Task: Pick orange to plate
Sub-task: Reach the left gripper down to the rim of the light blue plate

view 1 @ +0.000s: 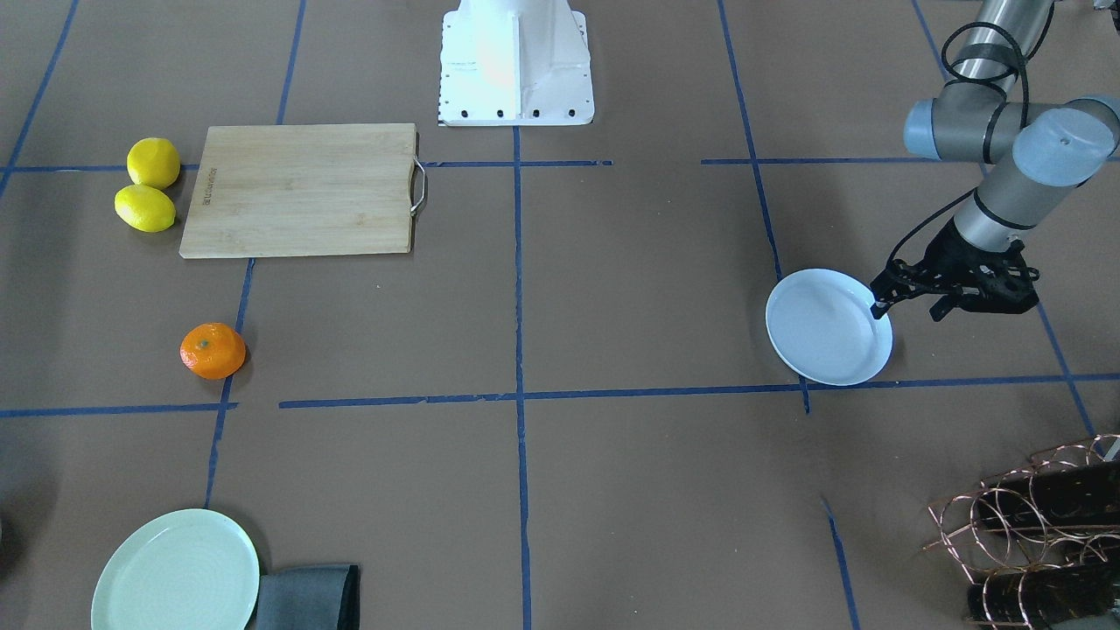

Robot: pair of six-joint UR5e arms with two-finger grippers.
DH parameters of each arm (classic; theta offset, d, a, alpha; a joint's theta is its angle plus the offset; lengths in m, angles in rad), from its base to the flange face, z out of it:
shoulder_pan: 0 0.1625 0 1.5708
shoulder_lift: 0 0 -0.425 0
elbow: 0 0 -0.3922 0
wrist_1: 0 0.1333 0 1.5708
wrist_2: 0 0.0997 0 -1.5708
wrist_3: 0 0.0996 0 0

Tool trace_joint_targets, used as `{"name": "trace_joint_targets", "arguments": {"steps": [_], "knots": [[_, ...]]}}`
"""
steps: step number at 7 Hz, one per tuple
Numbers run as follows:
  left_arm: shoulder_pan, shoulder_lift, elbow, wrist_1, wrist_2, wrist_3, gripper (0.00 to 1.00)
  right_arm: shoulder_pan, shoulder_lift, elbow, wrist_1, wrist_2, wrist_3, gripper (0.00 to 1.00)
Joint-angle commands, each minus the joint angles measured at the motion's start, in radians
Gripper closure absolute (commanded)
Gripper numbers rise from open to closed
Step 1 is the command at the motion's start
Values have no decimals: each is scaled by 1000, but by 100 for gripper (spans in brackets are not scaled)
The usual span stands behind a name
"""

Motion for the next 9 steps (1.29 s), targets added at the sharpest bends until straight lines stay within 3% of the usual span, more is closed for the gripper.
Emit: {"name": "trace_joint_targets", "arguments": {"steps": [1,3,4,7,8,9], "knots": [[33,-11,17,0,8,-11,0,0,-1,3,0,2,2,0],[47,-23,33,-1,25,-18,6,0,-1,1,0,2,2,0],[47,-23,33,-2,26,-18,23,0,-1,0,0,2,2,0],[47,-22,31,-2,26,-14,86,0,-1,1,0,2,2,0],[47,-22,31,-2,26,-12,100,0,-1,1,0,2,2,0],[46,-19,19,-2,26,-3,100,0,-1,1,0,2,2,0]]}}
